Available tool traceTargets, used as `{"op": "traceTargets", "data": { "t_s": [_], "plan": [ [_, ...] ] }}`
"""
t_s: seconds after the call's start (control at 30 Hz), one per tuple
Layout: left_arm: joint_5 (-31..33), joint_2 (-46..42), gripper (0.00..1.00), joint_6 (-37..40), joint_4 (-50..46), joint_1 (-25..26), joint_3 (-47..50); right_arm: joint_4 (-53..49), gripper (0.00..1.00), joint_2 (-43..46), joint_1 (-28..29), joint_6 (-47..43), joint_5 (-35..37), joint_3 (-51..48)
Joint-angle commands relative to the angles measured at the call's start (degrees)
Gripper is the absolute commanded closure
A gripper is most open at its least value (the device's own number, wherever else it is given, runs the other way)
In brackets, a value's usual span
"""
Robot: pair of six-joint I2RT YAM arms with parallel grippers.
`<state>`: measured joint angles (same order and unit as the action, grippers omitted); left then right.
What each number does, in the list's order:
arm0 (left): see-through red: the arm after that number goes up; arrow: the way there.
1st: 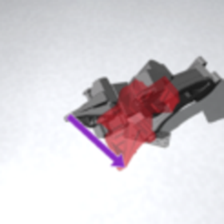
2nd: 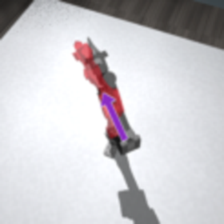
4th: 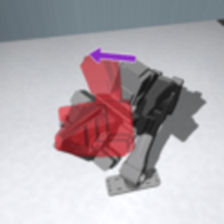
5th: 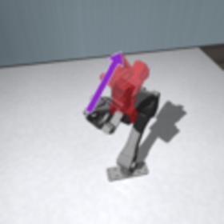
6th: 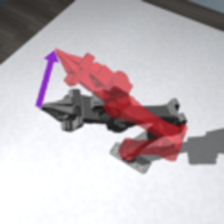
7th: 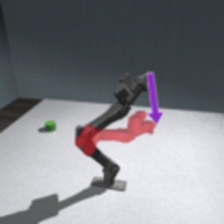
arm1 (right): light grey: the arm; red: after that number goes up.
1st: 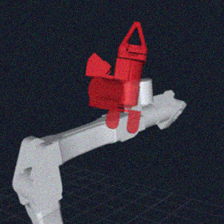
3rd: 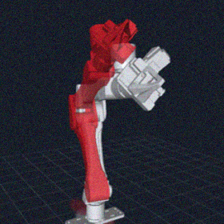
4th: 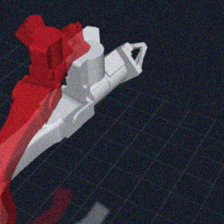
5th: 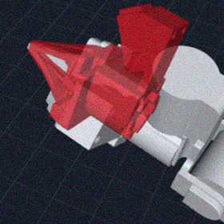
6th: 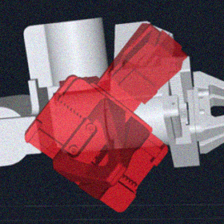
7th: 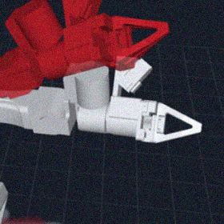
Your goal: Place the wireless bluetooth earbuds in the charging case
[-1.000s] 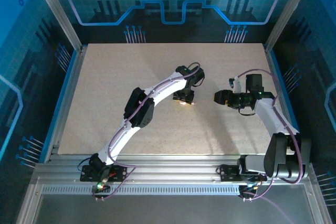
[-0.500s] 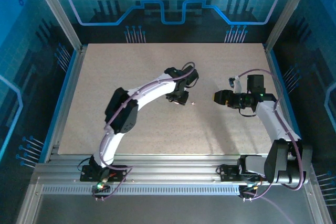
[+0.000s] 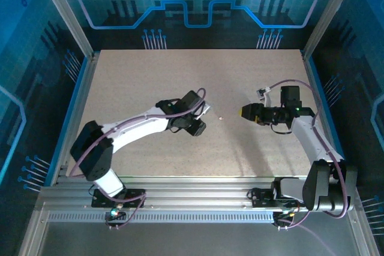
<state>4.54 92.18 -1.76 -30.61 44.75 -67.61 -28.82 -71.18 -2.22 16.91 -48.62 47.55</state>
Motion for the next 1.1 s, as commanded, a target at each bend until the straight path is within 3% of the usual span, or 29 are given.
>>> {"op": "traceTargets", "data": {
  "t_s": [0.0, 0.2, 0.5, 1.07],
  "plan": [
    [-7.5, -7.4, 0.70, 8.5, 11.4, 0.3, 6.5, 0.3, 0.44, -1.5, 2.2, 1.9, -4.4, -0.4],
    [-12.5, -15.0, 0.70, 16.5, 22.0, 0.4, 15.7, -0.6, 0.44, -4.6, 5.7, 1.7, -7.2, 2.0],
    [-14.5, -16.6, 0.70, 24.3, 23.3, 0.4, 17.4, -2.8, 0.45, -5.7, 13.6, 1.3, -6.8, 5.4],
    [-13.1, -17.5, 0.71, 25.3, 25.2, 0.9, 18.1, 3.3, 0.46, -5.5, 22.9, 10.8, -0.3, 6.4]
  ]
}}
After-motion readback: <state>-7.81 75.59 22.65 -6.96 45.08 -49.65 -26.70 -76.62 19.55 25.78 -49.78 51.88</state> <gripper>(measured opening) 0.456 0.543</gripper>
